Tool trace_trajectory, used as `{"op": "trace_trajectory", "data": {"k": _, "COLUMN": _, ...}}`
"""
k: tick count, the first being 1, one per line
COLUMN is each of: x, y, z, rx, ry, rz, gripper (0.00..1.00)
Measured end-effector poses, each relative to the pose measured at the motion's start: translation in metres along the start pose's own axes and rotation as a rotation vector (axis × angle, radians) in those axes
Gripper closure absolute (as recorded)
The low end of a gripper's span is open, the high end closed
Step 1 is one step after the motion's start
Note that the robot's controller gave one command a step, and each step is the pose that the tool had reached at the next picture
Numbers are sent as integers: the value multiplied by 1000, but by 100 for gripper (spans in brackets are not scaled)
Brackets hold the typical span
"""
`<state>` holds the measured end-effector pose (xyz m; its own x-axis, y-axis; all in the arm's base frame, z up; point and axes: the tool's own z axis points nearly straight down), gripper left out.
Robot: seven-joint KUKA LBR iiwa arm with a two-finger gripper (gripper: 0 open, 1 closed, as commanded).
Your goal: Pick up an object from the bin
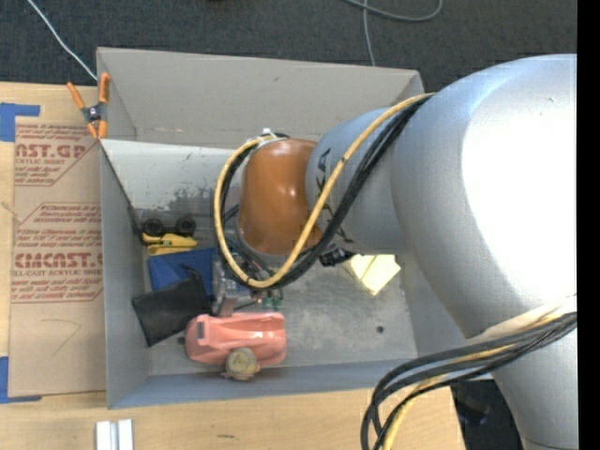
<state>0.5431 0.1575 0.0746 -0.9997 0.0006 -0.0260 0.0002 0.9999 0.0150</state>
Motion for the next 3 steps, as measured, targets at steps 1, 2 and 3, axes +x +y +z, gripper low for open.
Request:
{"op": "trace_trajectory", "data": {"k": 1, "x": 11, "y": 2, "z": -3, "rx": 1, "ry": -13, "rz": -215, "gripper": 100}}
{"op": "trace_trajectory", "data": {"k": 2, "x": 10, "y": 9, "z": -74, "rx": 2, "ry": 12, "rz": -89, "gripper": 100}}
{"op": "trace_trajectory", "data": {"k": 3, "x": 49, "y": 51, "z": -52, "rx": -2, "ry": -13, "rz": 224, "gripper": 0}}
